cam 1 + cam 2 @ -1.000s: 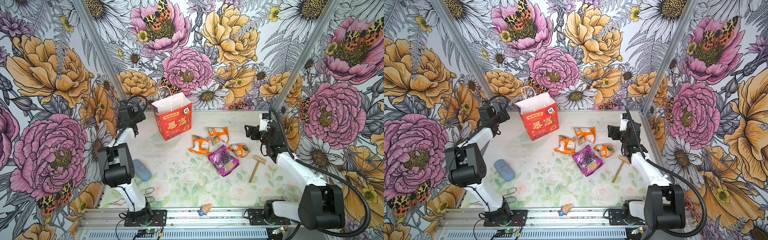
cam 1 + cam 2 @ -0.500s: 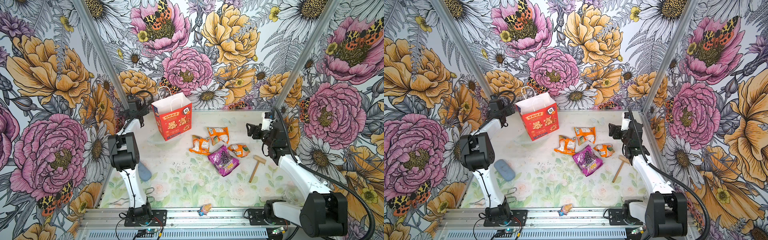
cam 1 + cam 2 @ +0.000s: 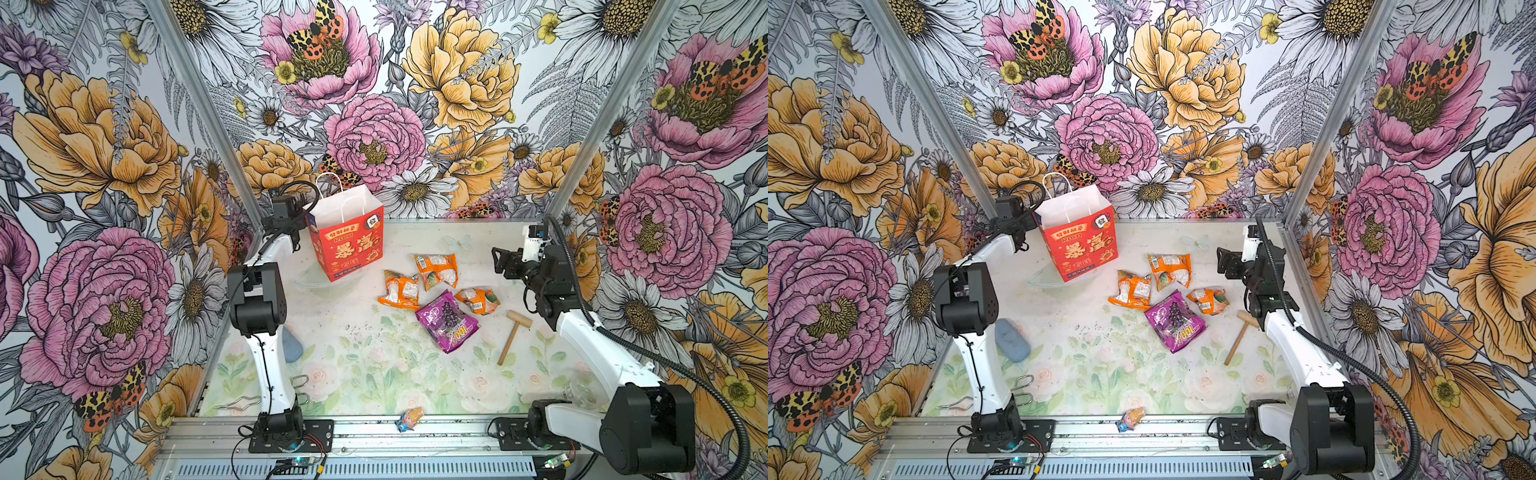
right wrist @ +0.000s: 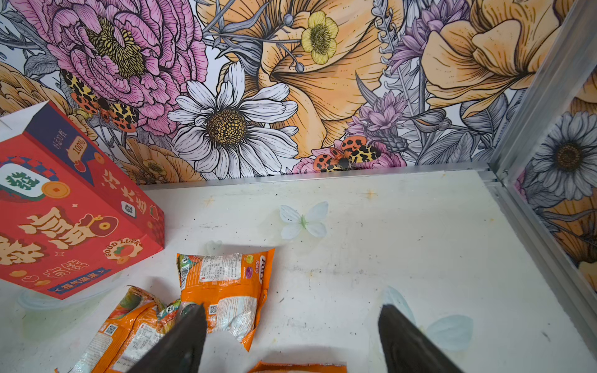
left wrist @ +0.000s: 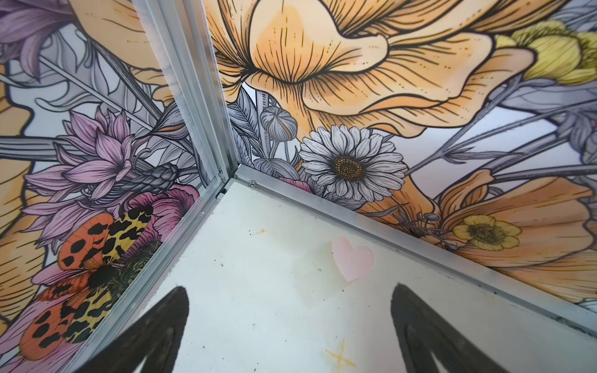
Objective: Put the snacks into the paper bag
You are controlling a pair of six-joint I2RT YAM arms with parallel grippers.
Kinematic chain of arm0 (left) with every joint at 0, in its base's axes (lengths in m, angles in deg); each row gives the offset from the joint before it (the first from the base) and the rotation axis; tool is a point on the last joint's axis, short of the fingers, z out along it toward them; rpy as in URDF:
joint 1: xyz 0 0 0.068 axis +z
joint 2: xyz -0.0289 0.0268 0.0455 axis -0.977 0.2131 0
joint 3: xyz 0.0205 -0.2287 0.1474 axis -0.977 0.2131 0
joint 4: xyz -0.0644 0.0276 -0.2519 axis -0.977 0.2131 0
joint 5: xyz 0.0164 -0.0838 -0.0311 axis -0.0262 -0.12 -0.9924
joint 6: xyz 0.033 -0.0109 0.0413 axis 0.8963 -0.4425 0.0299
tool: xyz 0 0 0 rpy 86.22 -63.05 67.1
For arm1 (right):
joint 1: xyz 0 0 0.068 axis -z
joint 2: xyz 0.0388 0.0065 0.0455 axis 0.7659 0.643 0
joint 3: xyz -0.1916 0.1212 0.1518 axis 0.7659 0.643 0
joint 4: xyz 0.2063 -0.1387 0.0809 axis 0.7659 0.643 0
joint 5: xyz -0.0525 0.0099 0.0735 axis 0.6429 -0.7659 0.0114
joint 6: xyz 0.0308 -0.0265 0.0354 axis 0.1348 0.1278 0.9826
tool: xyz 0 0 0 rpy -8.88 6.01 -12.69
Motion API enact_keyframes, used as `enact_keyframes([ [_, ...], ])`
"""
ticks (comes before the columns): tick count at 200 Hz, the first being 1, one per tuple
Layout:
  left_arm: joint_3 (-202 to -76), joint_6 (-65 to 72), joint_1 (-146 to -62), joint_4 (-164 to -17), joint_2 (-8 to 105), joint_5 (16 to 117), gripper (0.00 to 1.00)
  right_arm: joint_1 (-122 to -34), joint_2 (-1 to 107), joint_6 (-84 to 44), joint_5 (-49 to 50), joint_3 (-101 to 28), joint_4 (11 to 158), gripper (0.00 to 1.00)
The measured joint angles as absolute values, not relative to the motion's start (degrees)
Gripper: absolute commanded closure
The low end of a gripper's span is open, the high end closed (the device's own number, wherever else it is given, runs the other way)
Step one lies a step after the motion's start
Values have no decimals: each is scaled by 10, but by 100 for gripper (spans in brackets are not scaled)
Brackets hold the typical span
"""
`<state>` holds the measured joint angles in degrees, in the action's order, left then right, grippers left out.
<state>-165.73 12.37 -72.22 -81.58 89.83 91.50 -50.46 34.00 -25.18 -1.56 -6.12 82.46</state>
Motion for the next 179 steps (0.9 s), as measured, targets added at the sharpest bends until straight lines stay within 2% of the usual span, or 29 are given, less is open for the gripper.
enact_keyframes([
  [179,-1537,115,-752,-794,804,883,1,-509,345,-248,-16,-58,820,15],
])
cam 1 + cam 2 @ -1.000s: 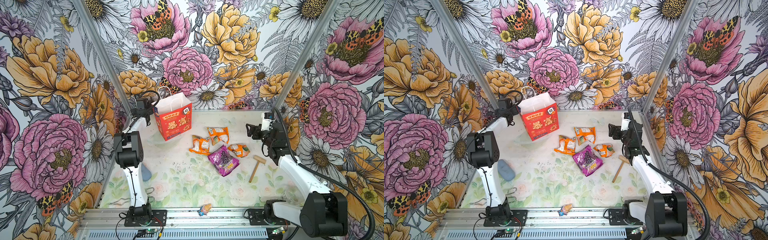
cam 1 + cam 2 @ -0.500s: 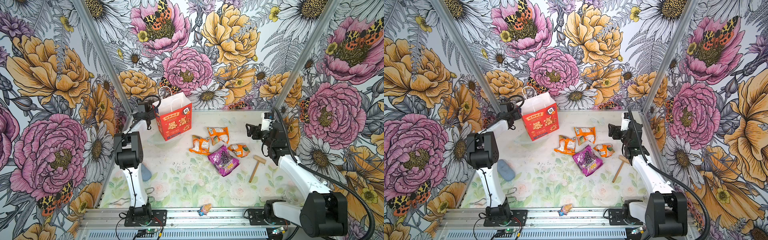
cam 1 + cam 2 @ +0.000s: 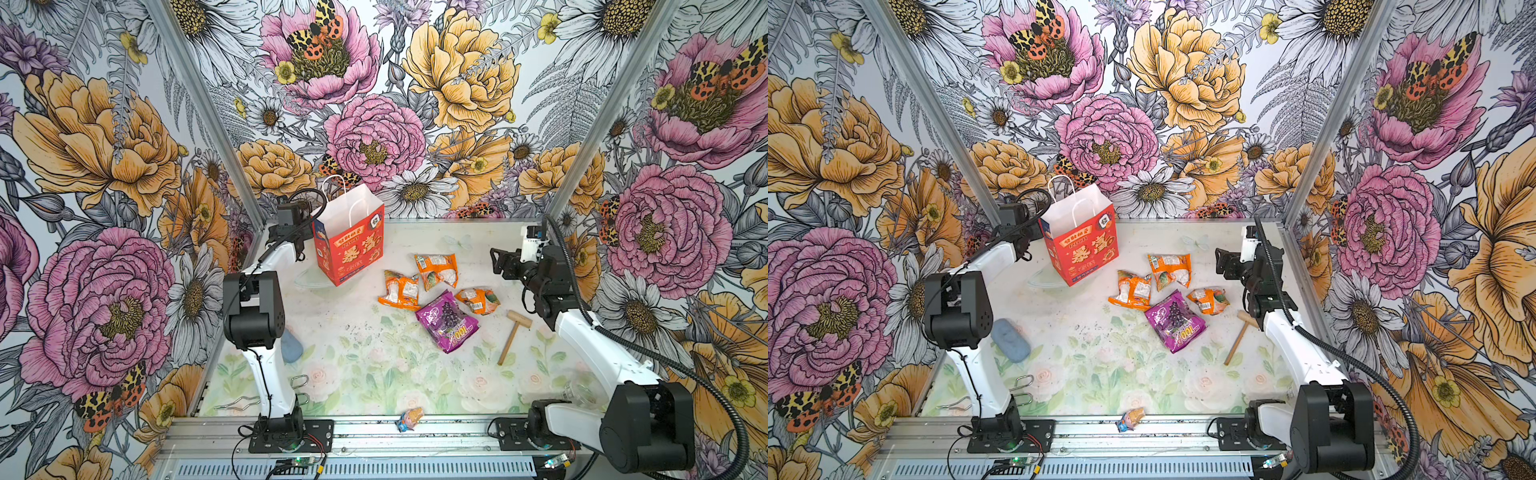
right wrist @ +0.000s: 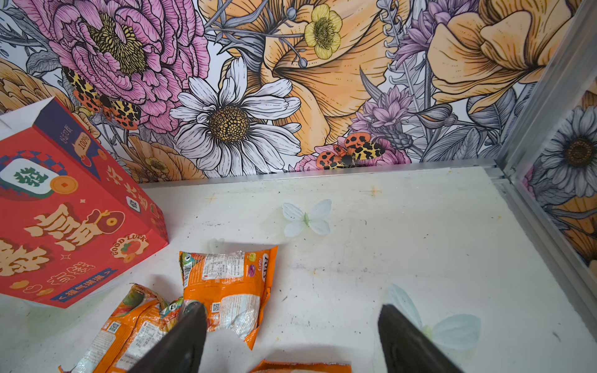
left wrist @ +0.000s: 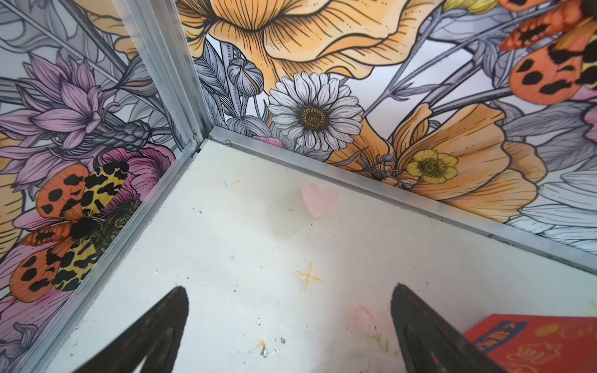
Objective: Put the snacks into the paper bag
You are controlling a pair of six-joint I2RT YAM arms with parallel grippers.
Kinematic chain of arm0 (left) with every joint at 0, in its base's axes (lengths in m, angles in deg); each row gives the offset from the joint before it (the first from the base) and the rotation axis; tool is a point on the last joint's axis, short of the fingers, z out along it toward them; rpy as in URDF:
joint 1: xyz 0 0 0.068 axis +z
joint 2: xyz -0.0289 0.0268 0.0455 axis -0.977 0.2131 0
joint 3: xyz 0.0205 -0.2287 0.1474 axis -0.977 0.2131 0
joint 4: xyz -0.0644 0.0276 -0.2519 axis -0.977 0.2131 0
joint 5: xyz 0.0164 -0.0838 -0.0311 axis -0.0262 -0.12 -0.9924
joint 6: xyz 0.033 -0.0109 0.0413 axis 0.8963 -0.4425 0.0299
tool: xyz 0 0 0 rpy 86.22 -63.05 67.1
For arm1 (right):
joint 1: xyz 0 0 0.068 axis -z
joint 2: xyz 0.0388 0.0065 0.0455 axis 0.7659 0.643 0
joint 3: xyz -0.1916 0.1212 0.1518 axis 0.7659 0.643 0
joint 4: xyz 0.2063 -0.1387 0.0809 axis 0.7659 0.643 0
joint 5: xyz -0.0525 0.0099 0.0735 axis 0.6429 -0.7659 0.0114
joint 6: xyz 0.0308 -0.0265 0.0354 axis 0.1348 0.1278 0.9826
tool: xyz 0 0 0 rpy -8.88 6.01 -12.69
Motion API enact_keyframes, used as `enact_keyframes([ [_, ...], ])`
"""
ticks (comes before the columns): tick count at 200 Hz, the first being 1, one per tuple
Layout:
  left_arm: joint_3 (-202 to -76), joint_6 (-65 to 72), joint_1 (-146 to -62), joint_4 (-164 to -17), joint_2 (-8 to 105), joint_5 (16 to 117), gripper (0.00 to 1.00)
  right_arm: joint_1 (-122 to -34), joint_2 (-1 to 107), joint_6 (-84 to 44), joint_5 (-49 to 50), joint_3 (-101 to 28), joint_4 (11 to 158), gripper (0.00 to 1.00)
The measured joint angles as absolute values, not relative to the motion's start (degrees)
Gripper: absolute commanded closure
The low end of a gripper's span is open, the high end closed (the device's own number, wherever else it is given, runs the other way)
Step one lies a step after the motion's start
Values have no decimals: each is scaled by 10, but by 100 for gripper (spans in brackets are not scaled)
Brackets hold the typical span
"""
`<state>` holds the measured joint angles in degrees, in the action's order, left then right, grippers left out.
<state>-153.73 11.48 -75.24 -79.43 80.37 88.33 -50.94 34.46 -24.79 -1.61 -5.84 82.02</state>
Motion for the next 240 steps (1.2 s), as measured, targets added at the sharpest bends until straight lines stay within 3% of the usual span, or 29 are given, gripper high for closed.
enact_keyframes([
  [240,-1411,108,-803,-710,676,907,1,-518,394,-247,-64,-109,861,15],
])
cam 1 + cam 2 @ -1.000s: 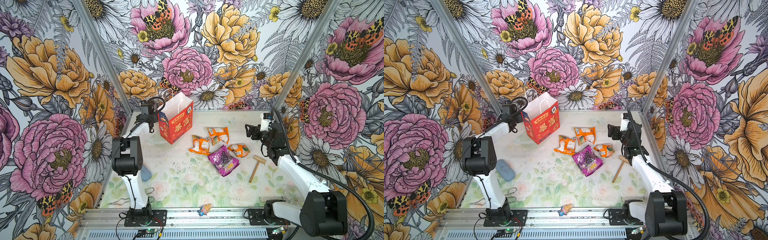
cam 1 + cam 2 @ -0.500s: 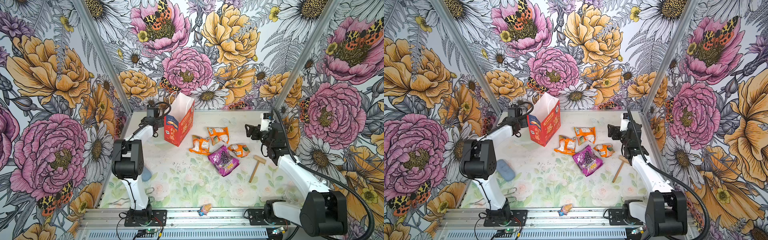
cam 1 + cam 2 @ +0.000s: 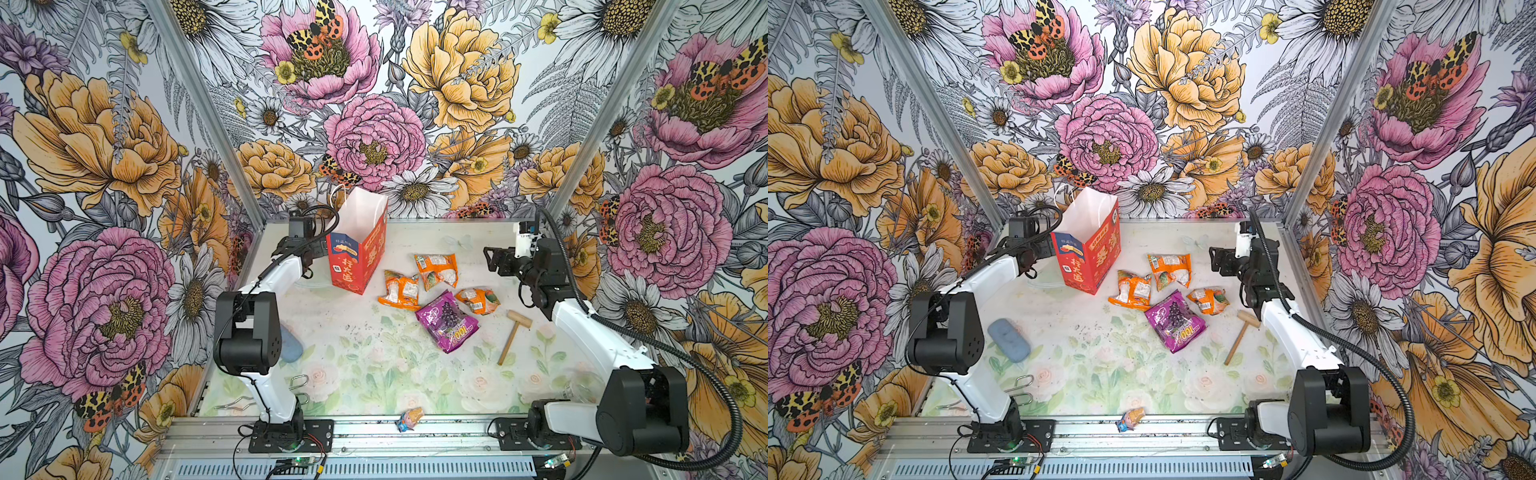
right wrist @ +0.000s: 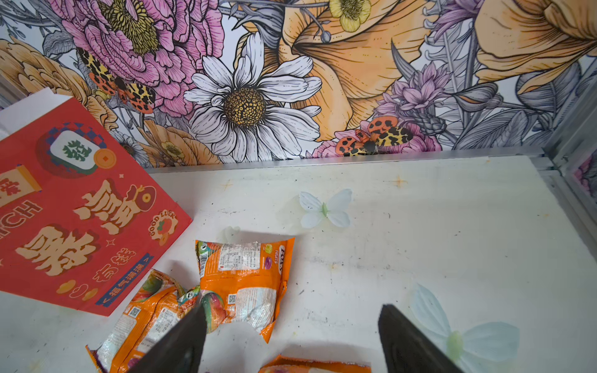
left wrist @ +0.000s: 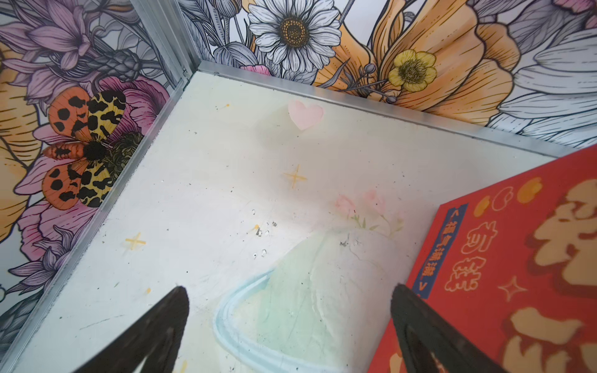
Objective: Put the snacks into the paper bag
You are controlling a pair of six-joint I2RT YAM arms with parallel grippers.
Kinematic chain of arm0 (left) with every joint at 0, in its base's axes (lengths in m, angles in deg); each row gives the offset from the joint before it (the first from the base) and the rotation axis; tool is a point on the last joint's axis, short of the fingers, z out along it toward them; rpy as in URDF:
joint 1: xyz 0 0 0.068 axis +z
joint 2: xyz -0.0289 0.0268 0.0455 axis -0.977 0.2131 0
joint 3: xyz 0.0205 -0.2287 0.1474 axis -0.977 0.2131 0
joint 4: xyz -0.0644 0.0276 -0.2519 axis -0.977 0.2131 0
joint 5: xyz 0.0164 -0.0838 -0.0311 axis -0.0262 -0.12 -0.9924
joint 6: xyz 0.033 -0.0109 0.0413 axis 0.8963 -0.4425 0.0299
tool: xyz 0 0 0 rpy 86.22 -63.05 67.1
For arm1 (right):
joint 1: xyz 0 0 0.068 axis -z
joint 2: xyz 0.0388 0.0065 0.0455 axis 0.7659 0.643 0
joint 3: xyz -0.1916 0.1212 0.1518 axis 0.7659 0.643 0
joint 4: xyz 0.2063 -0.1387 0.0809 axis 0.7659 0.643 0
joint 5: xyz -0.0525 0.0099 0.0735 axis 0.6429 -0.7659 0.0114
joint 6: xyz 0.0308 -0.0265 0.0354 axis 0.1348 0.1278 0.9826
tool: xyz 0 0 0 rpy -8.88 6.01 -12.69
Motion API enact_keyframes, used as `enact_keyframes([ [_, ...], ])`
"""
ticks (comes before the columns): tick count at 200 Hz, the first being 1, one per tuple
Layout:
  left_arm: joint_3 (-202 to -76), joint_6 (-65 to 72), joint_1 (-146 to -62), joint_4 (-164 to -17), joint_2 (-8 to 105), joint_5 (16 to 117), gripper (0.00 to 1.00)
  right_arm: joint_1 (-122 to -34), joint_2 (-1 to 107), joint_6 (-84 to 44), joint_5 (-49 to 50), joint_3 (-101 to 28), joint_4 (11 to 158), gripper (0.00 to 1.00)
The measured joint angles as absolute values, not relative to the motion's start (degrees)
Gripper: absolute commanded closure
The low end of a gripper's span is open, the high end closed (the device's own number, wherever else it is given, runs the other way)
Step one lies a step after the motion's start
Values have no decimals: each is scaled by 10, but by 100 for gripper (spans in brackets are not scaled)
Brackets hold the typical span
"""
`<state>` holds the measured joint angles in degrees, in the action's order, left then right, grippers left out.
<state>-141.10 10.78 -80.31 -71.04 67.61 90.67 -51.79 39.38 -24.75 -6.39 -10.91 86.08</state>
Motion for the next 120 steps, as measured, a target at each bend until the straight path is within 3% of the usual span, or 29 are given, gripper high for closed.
enact_keyframes([
  [120,-1394,89,-804,-688,670,838,1,-568,476,-266,-156,-174,948,10],
])
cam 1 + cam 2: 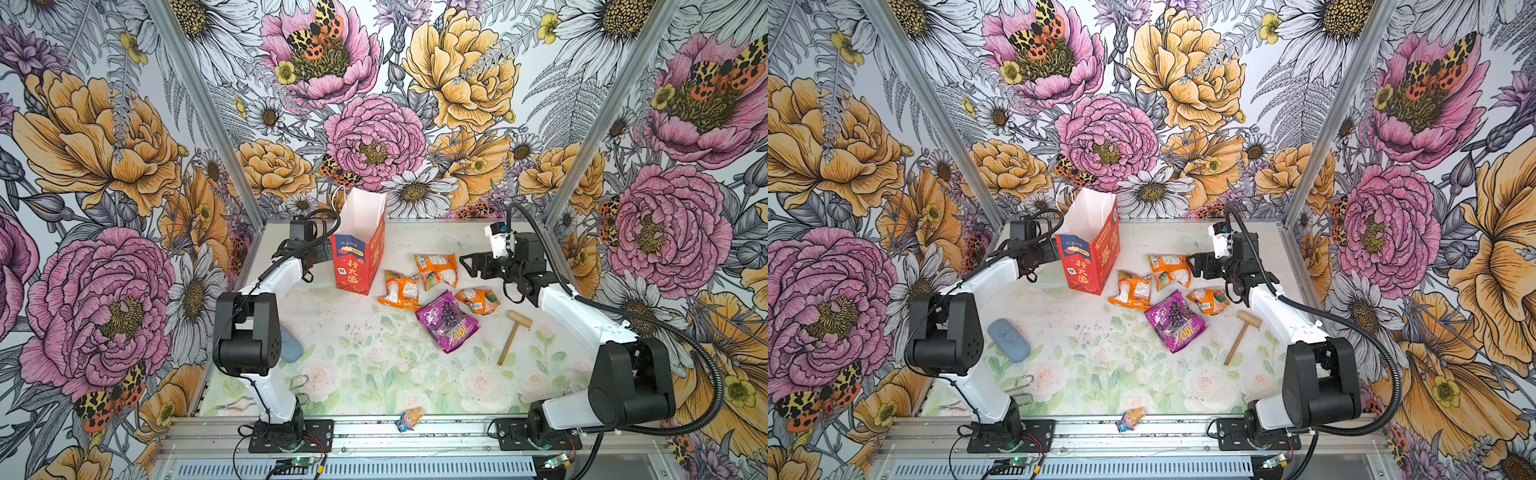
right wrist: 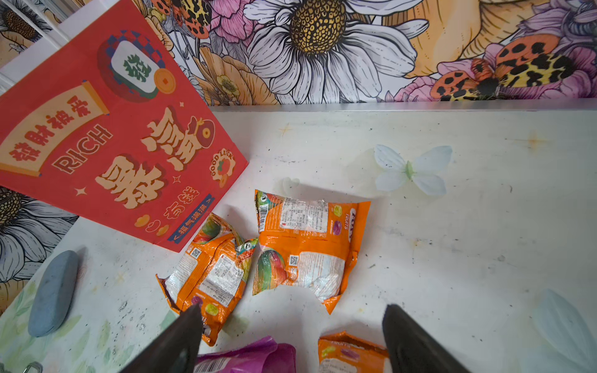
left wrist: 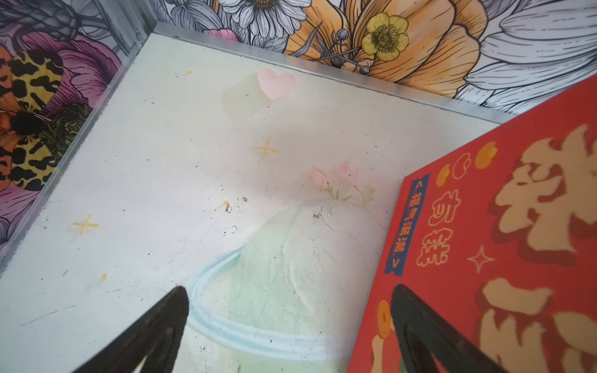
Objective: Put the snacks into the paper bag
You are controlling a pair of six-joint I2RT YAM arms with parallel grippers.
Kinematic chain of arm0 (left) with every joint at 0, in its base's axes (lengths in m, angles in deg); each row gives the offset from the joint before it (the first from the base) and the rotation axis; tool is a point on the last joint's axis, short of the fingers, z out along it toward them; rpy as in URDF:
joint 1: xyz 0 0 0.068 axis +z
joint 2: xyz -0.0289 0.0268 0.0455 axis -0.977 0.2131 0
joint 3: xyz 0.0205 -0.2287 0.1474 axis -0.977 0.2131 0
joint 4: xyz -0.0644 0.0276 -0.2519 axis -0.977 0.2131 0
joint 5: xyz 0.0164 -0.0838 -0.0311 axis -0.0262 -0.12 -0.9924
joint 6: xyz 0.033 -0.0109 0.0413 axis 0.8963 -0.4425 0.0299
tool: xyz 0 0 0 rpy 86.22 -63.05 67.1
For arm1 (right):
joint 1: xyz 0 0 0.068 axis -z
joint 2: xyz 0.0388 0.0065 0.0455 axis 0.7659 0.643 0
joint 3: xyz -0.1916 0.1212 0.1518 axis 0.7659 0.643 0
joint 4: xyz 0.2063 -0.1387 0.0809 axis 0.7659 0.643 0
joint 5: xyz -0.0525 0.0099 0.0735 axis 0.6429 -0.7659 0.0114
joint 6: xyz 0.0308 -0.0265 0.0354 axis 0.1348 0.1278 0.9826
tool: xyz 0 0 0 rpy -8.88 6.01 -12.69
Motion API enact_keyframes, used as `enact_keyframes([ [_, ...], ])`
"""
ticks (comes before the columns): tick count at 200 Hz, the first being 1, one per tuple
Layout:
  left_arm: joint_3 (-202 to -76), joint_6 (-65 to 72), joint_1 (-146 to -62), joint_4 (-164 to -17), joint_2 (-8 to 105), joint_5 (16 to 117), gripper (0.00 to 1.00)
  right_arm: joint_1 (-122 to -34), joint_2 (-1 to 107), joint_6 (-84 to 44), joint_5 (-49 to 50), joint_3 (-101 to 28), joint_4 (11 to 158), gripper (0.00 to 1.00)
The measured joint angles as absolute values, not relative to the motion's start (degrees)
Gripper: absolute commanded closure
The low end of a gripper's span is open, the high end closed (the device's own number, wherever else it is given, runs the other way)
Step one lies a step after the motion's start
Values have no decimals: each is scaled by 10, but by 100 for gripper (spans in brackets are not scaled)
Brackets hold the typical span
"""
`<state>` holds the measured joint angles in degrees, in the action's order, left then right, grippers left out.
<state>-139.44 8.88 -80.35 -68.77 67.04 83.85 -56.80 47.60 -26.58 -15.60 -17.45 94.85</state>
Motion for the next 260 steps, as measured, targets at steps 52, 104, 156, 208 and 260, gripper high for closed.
enact_keyframes([
  [52,-1394,80,-780,-644,610,826,1,-585,505,-283,-162,-199,984,10],
  [104,-1413,82,-768,-604,506,816,1,-599,528,-285,-162,-214,997,9],
  [156,-1443,80,-772,-586,424,723,1,-607,543,-287,-162,-239,1010,8],
  [208,-1452,86,-800,-603,383,659,1,-619,560,-289,-161,-247,1020,8],
  [260,-1515,84,-800,-582,444,609,1,-626,565,-296,-159,-263,1036,7],
])
